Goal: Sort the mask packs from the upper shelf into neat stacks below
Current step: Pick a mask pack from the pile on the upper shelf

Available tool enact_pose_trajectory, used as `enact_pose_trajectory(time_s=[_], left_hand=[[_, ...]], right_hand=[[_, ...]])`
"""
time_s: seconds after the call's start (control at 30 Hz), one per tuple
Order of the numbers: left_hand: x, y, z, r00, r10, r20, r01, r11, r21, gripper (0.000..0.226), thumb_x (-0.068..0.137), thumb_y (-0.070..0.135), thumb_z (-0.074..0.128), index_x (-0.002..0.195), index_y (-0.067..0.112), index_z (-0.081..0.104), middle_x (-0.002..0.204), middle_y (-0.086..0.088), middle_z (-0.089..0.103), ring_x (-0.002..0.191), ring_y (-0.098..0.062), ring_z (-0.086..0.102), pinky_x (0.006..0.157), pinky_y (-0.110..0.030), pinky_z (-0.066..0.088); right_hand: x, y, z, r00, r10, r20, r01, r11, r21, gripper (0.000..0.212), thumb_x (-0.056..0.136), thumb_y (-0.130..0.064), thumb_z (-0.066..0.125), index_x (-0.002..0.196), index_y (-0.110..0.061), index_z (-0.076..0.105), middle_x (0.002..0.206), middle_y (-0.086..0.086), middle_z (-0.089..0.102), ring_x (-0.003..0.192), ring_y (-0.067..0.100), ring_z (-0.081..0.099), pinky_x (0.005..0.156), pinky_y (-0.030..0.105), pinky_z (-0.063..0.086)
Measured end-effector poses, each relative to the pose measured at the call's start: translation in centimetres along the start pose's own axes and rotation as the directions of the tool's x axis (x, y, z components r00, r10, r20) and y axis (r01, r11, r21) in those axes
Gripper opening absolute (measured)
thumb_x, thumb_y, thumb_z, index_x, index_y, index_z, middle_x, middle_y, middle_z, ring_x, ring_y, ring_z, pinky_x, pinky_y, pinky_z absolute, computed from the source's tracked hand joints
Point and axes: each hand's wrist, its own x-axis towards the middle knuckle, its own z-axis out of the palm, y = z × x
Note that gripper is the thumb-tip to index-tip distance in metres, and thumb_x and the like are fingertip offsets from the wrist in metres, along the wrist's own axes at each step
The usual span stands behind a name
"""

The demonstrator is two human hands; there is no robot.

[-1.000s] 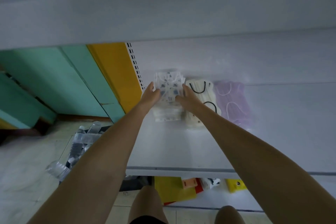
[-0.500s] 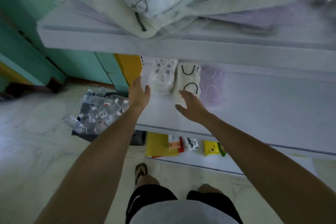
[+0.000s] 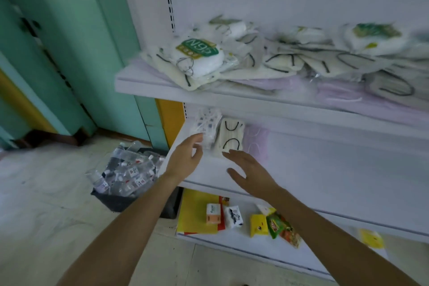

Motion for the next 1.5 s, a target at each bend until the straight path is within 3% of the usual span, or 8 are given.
enact_pose_trajectory(time_s=[0.13,0.27,0.43,0.57,1.0,1.17,1.33,1.5], left_hand=[[-0.8,3.5,-2.9,0.991,0.133,-0.024,-0.134,0.991,-0.023,0.032,0.096,0.010,0.048,0.127,0.007,0.054,0.123,-0.003,0.060,0.106,-0.011,0.058,0.089,-0.016,0.040],[-2.2,7.1,-4.2,0.959,0.279,-0.048,-0.281,0.959,-0.029,0.029,0.096,0.012,0.048,0.124,0.009,0.056,0.116,0.003,0.062,0.104,-0.012,0.060,0.087,-0.014,0.043],[-1.8,14.6,-6.1,0.832,0.552,-0.059,-0.553,0.833,-0.013,0.038,0.092,0.026,0.041,0.120,0.009,0.059,0.111,0.000,0.066,0.095,-0.009,0.063,0.081,-0.020,0.050],[0.9,20.3,-7.6,0.786,0.608,-0.110,-0.612,0.791,0.005,0.033,0.091,0.017,0.045,0.118,0.007,0.061,0.112,-0.003,0.064,0.097,-0.007,0.059,0.085,-0.019,0.047],[8.5,31.2,3.8,0.863,0.505,0.015,-0.505,0.863,-0.004,0.024,0.092,0.011,0.052,0.113,0.010,0.063,0.100,-0.003,0.066,0.085,-0.016,0.061,0.078,-0.025,0.048],[9.6,33.8,9.0,0.897,0.442,-0.015,-0.442,0.897,-0.002,0.021,0.092,0.015,0.054,0.111,0.014,0.063,0.073,0.011,0.055,0.063,-0.005,0.052,0.065,-0.024,0.042],[9.5,34.0,10.8,0.940,0.336,-0.056,-0.336,0.942,0.024,0.023,0.094,0.020,0.054,0.115,0.015,0.060,0.069,-0.012,0.063,0.063,-0.020,0.056,0.066,-0.033,0.046],[9.1,34.7,10.5,0.987,0.150,0.059,-0.137,0.973,-0.183,0.032,0.095,0.030,0.051,0.125,0.016,0.054,0.086,-0.003,0.067,0.077,-0.020,0.065,0.083,-0.034,0.051]], right_hand=[[-1.3,-2.2,-2.5,0.986,-0.019,-0.168,0.024,0.999,0.022,0.044,0.095,-0.021,0.052,0.137,-0.023,0.044,0.141,0.004,0.046,0.132,0.020,0.039,0.109,0.026,0.029],[-5.0,-4.2,-3.7,0.967,-0.005,-0.254,0.011,1.000,0.021,0.040,0.096,-0.026,0.048,0.136,-0.022,0.046,0.137,0.000,0.049,0.128,0.017,0.043,0.103,0.020,0.028],[-7.8,-6.1,-8.8,0.900,-0.092,-0.426,0.063,0.995,-0.083,0.045,0.092,-0.037,0.039,0.130,-0.017,0.053,0.128,-0.001,0.056,0.118,0.013,0.050,0.097,0.019,0.036],[-7.8,-6.8,-14.5,0.837,-0.081,-0.542,0.041,0.996,-0.084,0.040,0.094,-0.026,0.047,0.133,-0.016,0.050,0.129,0.000,0.055,0.117,0.007,0.044,0.097,0.019,0.031],[-10.3,5.9,-29.2,0.817,0.199,-0.541,-0.322,0.936,-0.142,0.047,0.091,-0.018,0.057,0.136,-0.015,0.045,0.138,0.007,0.044,0.128,0.024,0.039,0.100,0.026,0.030],[-7.7,9.4,-32.2,0.889,0.160,-0.429,-0.297,0.914,-0.275,0.055,0.089,-0.024,0.058,0.141,-0.020,0.039,0.149,0.003,0.033,0.136,0.024,0.028,0.110,0.030,0.020],[-5.0,10.6,-31.9,0.862,0.026,-0.506,-0.209,0.928,-0.309,0.023,0.090,-0.022,0.057,0.108,-0.015,0.069,0.136,0.004,0.051,0.126,0.025,0.042,0.102,0.029,0.027],[-6.8,10.6,-29.9,0.873,-0.238,-0.427,0.172,0.967,-0.187,0.014,0.077,-0.004,0.066,0.089,-0.006,0.073,0.112,0.012,0.067,0.103,0.029,0.062,0.092,0.038,0.048]])
